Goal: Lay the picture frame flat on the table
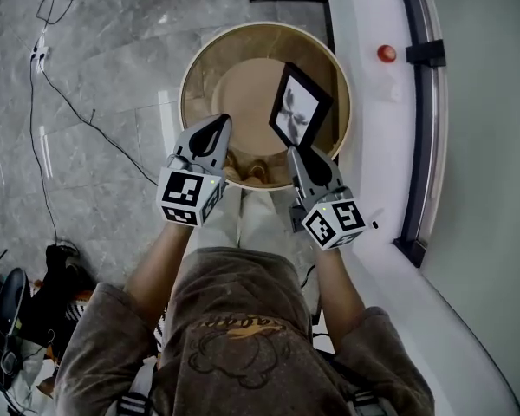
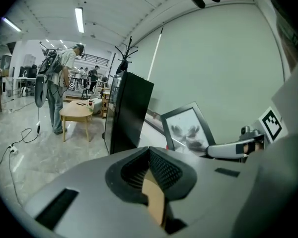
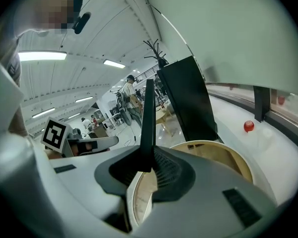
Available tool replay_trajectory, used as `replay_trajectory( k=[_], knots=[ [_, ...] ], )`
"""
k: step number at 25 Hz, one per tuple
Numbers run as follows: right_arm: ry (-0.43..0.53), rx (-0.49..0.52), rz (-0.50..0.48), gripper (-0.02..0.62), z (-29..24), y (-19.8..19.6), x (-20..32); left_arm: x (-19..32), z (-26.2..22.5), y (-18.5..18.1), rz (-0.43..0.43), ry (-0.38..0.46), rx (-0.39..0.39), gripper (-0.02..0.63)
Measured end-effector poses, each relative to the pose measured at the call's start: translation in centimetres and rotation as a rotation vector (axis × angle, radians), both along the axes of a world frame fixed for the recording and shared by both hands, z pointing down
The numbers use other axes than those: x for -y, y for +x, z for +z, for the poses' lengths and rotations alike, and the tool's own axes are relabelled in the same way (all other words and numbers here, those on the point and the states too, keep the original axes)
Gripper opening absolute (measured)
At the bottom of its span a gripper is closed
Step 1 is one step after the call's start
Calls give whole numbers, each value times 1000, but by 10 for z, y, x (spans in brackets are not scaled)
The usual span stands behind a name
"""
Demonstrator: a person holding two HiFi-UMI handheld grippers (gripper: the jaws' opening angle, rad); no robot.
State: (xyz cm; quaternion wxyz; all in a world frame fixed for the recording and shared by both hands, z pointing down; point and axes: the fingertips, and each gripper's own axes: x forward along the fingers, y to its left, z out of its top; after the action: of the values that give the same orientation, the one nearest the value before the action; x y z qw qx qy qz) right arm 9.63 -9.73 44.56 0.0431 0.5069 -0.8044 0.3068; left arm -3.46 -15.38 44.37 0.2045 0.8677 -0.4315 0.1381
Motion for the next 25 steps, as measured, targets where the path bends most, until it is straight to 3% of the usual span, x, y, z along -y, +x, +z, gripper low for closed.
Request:
replay_trajectory(
  k=[12,25],
  knots=[
    [-47,17,-18,86,56,-12,6,9,75,1,-9,-49,-8,18],
    [-122,34,-78,86,107,-21,4,0,96,-3,-10,-71,16,18]
  ],
)
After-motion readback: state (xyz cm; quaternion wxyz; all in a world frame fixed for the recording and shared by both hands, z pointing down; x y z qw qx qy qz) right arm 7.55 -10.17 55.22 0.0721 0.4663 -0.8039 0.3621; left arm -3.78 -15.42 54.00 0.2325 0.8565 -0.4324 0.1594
